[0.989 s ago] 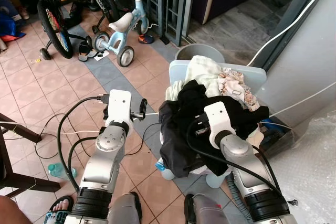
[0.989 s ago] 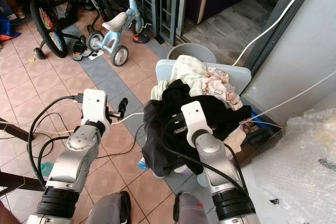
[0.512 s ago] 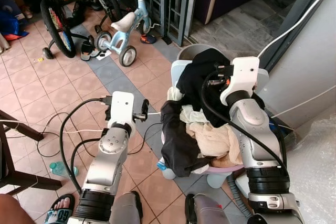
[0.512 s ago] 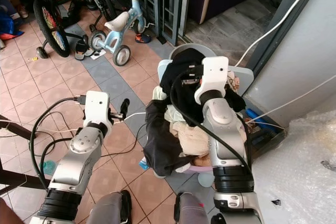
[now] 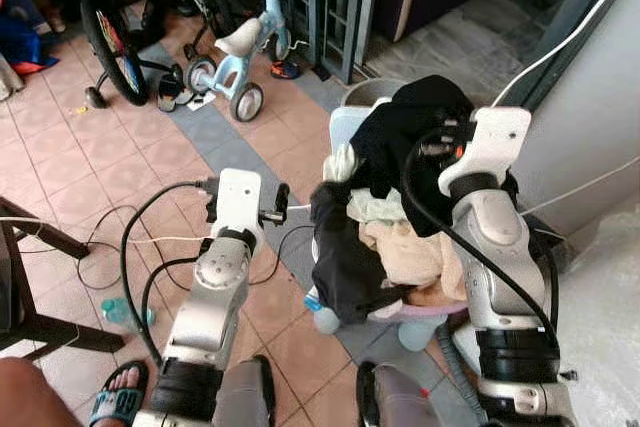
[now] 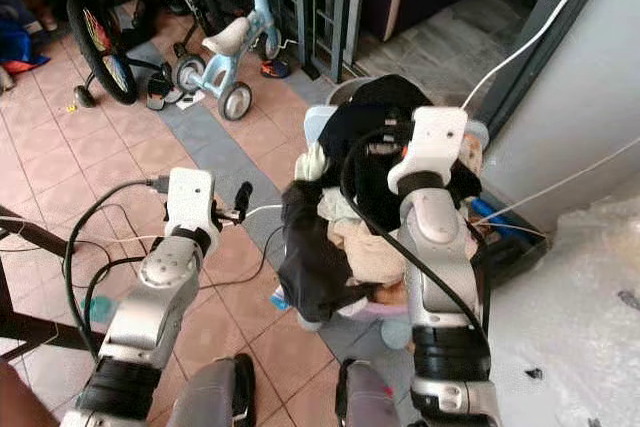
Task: Clothes washing
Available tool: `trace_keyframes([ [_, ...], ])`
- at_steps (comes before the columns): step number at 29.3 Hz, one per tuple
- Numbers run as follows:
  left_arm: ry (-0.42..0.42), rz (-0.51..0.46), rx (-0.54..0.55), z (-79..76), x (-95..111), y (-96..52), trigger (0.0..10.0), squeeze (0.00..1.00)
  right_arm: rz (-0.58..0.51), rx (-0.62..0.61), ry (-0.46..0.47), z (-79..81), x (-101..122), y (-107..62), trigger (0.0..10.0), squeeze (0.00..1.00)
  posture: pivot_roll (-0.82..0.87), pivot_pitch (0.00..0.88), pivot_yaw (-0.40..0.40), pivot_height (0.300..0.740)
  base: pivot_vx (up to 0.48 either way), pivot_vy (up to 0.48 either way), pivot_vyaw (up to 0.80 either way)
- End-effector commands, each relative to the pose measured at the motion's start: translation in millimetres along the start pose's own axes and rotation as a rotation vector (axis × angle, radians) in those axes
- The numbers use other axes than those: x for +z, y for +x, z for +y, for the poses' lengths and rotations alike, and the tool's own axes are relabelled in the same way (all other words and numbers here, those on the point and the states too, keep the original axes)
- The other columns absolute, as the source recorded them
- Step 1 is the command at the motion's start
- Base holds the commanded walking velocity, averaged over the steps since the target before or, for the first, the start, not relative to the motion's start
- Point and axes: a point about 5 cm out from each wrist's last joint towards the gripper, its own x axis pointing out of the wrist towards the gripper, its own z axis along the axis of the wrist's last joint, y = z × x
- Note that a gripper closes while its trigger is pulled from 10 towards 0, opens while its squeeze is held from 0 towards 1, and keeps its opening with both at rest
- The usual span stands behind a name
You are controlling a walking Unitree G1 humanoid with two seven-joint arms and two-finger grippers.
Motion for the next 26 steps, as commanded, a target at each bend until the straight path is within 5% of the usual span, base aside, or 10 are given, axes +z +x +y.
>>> trace_keyframes([
  [1,0.009,0.017,0.006,2.3,-5.3,-1.0,10.0,0.00,-0.042,0.009,-0.003,2.8,7.1,0.3,0.0,0.00,-0.04,0.110,0.046,0.740,-0.330,0.000,0.00],
  [17,-0.007,-0.005,-0.016,1.9,-4.9,-1.8,10.0,0.00,-0.025,-0.001,-0.012,2.7,1.5,-1.9,0.3,0.00,-0.05,0.104,0.044,0.740,-0.115,0.000,0.00],
  [18,-0.010,-0.010,-0.018,1.9,-4.0,-1.4,10.0,0.00,-0.019,-0.003,-0.013,1.9,0.9,-1.6,3.1,0.00,-0.05,0.104,0.044,0.740,0.000,0.000,0.00],
  [19,-0.012,-0.013,-0.018,1.9,-3.2,-1.2,10.0,0.00,-0.015,-0.005,-0.014,1.4,0.7,-1.3,10.0,0.00,-0.05,0.105,0.045,0.740,0.000,0.000,-0.58],
  [26,-0.018,-0.038,-0.060,-1.3,-2.1,-3.4,10.0,0.00,-0.070,-0.062,-0.064,-9.0,9.1,5.3,10.0,0.00,-0.05,0.109,0.055,0.740,0.163,0.000,-0.74],
])
